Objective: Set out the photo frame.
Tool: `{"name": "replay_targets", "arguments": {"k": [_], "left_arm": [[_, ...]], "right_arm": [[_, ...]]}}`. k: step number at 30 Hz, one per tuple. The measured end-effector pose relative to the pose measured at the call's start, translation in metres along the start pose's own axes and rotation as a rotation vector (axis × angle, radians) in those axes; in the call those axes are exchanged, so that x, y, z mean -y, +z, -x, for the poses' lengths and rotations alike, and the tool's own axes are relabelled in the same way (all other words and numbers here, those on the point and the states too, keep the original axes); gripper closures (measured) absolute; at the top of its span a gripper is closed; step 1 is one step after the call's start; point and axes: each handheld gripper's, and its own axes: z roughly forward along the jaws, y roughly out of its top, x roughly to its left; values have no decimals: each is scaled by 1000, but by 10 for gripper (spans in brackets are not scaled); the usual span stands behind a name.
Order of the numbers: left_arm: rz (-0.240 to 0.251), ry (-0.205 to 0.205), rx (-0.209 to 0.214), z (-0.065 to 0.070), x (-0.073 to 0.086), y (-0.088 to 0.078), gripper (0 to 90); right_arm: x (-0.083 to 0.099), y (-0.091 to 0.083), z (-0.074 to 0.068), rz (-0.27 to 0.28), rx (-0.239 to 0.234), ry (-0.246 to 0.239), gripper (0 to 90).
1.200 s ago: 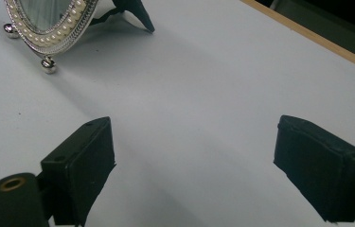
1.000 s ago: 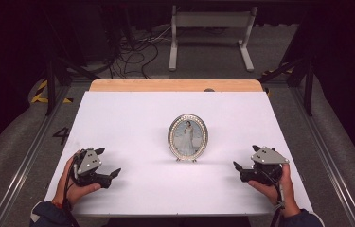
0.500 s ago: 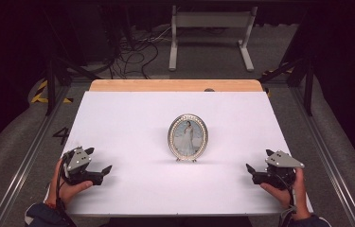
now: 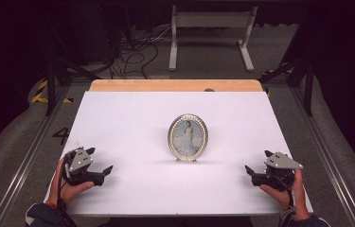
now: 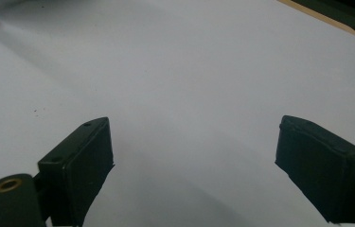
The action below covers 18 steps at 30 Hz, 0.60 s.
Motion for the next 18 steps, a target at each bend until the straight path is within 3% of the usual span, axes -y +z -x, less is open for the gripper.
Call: {"name": "replay_targets", "arguments": {"k": [7,18], "left_arm": [[11,-27,-6,-2,2,-3,80],[8,-22,-10,-2,1,-1,78]], "right_arm": [[-1,-1,-2,6,0,-11,117],[-1,0,-2,9,-3,-6,116]]}}
